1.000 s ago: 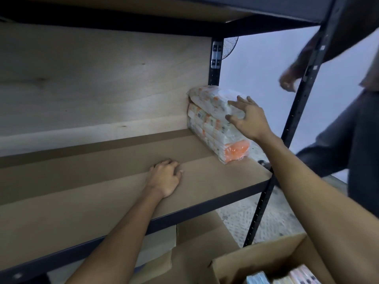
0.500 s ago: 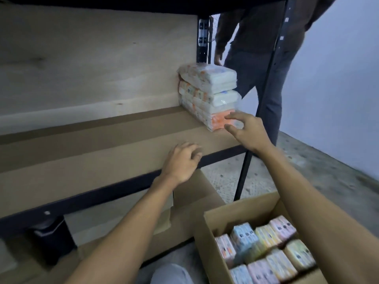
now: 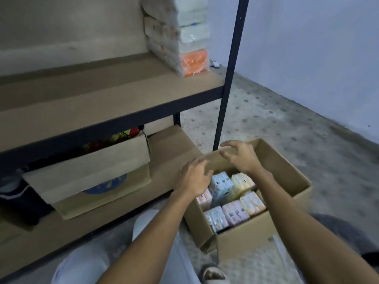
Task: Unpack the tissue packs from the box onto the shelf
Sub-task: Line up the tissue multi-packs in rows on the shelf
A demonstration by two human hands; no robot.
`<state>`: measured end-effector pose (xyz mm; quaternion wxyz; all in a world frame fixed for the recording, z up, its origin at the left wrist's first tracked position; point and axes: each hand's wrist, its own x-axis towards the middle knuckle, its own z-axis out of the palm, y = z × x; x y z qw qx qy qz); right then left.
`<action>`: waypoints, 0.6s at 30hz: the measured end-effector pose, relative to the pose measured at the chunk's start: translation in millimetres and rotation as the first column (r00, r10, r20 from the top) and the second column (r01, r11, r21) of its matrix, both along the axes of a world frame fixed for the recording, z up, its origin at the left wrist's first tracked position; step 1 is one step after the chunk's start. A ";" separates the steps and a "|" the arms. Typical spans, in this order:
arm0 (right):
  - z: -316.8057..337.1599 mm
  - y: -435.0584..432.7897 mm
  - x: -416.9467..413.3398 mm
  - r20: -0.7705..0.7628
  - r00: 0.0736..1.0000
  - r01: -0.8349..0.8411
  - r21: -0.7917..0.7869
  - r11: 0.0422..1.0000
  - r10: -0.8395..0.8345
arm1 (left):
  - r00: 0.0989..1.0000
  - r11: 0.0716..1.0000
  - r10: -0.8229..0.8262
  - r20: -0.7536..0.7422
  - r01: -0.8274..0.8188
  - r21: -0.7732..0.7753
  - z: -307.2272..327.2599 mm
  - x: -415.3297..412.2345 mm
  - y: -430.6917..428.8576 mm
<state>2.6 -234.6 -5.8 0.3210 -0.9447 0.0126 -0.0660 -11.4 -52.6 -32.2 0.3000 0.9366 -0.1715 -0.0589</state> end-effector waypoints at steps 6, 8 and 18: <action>-67.9 -16.2 6.3 -0.162 0.987 -0.006 -0.016 1.000 0.003 | 0.970 0.997 0.079 -0.230 -0.078 0.013 -46.7 4.2 -25.5; -86.0 -18.0 12.2 -0.183 0.983 -0.022 0.012 1.000 0.023 | 0.948 0.994 0.108 -0.301 -0.110 0.008 -60.6 8.3 -32.8; -167.0 -20.4 40.1 -0.271 0.957 -0.114 -0.016 0.993 0.106 | 0.820 0.927 0.375 -0.433 -0.332 0.173 -127.7 34.7 -60.5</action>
